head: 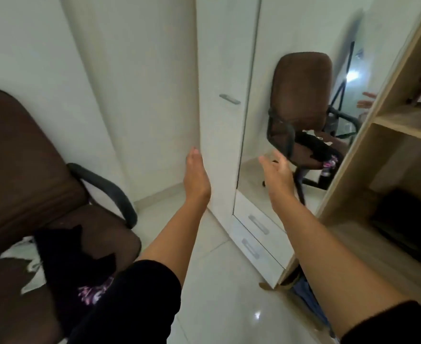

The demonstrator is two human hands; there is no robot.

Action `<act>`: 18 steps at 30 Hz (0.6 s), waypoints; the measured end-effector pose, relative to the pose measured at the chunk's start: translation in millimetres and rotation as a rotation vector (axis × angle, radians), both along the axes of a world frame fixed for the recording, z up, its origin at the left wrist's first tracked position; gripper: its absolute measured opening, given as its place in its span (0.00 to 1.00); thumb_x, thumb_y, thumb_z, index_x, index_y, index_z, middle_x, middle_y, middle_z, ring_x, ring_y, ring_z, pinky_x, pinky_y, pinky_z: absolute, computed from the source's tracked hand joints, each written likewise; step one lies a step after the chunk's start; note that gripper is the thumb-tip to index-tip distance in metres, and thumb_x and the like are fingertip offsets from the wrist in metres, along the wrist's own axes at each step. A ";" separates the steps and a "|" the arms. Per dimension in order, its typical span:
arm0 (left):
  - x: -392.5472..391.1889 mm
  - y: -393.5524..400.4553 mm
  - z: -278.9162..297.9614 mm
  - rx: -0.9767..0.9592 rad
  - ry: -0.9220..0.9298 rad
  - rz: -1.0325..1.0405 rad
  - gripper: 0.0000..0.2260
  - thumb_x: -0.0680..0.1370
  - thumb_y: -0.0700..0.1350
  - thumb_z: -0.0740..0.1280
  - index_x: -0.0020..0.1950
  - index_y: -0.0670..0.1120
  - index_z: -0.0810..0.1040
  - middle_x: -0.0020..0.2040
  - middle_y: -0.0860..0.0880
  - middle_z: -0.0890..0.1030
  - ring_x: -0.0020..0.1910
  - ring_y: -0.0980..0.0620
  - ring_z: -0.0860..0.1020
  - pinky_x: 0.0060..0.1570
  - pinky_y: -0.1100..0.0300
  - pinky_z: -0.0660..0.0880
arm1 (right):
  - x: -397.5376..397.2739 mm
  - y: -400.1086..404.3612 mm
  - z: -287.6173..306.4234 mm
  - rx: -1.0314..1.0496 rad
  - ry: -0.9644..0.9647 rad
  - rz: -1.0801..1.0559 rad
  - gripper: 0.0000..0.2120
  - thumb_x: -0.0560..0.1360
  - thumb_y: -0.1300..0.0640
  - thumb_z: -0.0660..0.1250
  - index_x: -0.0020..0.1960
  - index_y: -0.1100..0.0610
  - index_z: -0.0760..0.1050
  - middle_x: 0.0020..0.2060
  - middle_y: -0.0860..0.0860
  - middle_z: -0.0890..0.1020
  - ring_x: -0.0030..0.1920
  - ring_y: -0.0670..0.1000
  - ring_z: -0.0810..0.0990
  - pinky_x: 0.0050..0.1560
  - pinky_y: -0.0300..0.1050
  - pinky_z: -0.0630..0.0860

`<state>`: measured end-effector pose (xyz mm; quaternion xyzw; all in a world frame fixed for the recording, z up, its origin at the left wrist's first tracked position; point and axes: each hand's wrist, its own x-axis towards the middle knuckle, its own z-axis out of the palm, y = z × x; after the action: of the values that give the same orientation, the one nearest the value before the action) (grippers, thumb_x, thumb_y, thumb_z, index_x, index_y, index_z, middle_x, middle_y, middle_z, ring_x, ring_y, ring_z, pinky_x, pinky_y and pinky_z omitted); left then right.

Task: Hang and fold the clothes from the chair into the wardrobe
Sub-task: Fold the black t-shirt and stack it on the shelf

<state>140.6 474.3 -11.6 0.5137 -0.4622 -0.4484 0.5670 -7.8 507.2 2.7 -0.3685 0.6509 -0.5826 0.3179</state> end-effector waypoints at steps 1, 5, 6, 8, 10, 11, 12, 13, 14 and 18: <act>28.0 1.3 -0.7 -0.002 0.001 0.054 0.23 0.81 0.59 0.47 0.75 0.55 0.60 0.73 0.52 0.66 0.72 0.53 0.63 0.73 0.50 0.57 | 24.5 -6.2 -1.1 -0.002 -0.002 0.049 0.26 0.76 0.46 0.63 0.72 0.47 0.62 0.68 0.51 0.71 0.64 0.51 0.71 0.59 0.45 0.67; 142.3 6.7 -0.1 0.030 0.058 0.274 0.26 0.79 0.62 0.51 0.75 0.53 0.61 0.73 0.53 0.66 0.72 0.53 0.63 0.74 0.51 0.56 | 126.8 -33.1 -6.4 0.011 0.009 0.259 0.26 0.76 0.45 0.63 0.72 0.47 0.63 0.68 0.51 0.71 0.65 0.51 0.72 0.62 0.45 0.67; 170.4 9.4 0.1 0.048 0.082 0.331 0.27 0.79 0.62 0.52 0.75 0.51 0.61 0.73 0.53 0.65 0.72 0.53 0.63 0.74 0.51 0.56 | 153.2 -40.1 -8.1 0.012 0.014 0.306 0.26 0.76 0.46 0.63 0.72 0.48 0.63 0.68 0.51 0.71 0.65 0.52 0.72 0.63 0.44 0.67; 225.2 16.0 -1.2 0.069 0.092 0.431 0.26 0.79 0.61 0.53 0.75 0.52 0.61 0.73 0.53 0.66 0.72 0.53 0.64 0.73 0.50 0.57 | 207.5 -51.3 -11.7 0.020 0.020 0.385 0.26 0.76 0.46 0.63 0.72 0.48 0.62 0.68 0.52 0.71 0.65 0.53 0.71 0.60 0.44 0.67; 276.6 23.6 -4.5 0.098 0.039 0.514 0.26 0.79 0.62 0.51 0.74 0.54 0.63 0.72 0.54 0.68 0.71 0.52 0.65 0.73 0.49 0.58 | 259.5 -59.8 -17.3 0.047 0.033 0.459 0.26 0.76 0.45 0.62 0.72 0.46 0.62 0.68 0.51 0.70 0.65 0.53 0.71 0.58 0.45 0.67; 300.8 27.6 -7.3 0.118 0.015 0.553 0.26 0.78 0.63 0.50 0.74 0.54 0.63 0.72 0.55 0.68 0.71 0.52 0.64 0.73 0.49 0.57 | 283.7 -63.3 -20.5 0.060 0.041 0.499 0.26 0.76 0.45 0.62 0.72 0.46 0.61 0.68 0.52 0.70 0.65 0.53 0.71 0.58 0.45 0.66; 324.0 30.4 -10.7 0.132 -0.006 0.587 0.27 0.78 0.63 0.50 0.74 0.54 0.63 0.72 0.55 0.68 0.71 0.52 0.64 0.73 0.49 0.57 | 306.7 -68.3 -24.8 0.070 0.047 0.536 0.26 0.76 0.45 0.62 0.72 0.46 0.61 0.68 0.52 0.69 0.65 0.53 0.71 0.58 0.45 0.66; 345.6 33.1 -14.4 0.146 -0.017 0.615 0.27 0.78 0.64 0.50 0.74 0.54 0.63 0.72 0.55 0.68 0.71 0.51 0.64 0.73 0.48 0.57 | 327.7 -72.8 -29.5 0.082 0.052 0.570 0.26 0.76 0.46 0.62 0.73 0.47 0.61 0.68 0.53 0.69 0.65 0.53 0.71 0.57 0.44 0.66; 365.3 35.7 -18.7 0.166 -0.024 0.636 0.28 0.77 0.64 0.49 0.74 0.54 0.63 0.72 0.55 0.68 0.71 0.51 0.64 0.72 0.47 0.58 | 346.9 -77.1 -35.8 0.096 0.055 0.604 0.27 0.76 0.47 0.62 0.73 0.47 0.60 0.68 0.53 0.70 0.64 0.53 0.71 0.57 0.44 0.66; 423.3 39.4 -43.2 0.253 -0.042 0.699 0.26 0.78 0.63 0.50 0.73 0.53 0.66 0.71 0.54 0.69 0.70 0.51 0.65 0.72 0.51 0.58 | 403.0 -90.9 -67.6 0.173 0.106 0.681 0.27 0.77 0.49 0.62 0.74 0.48 0.60 0.66 0.53 0.72 0.60 0.52 0.73 0.53 0.42 0.67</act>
<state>564.0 513.6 -54.8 0.7155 -0.2113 -0.2708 0.6084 395.1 416.3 -64.9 -0.5659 0.5534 -0.3658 0.4897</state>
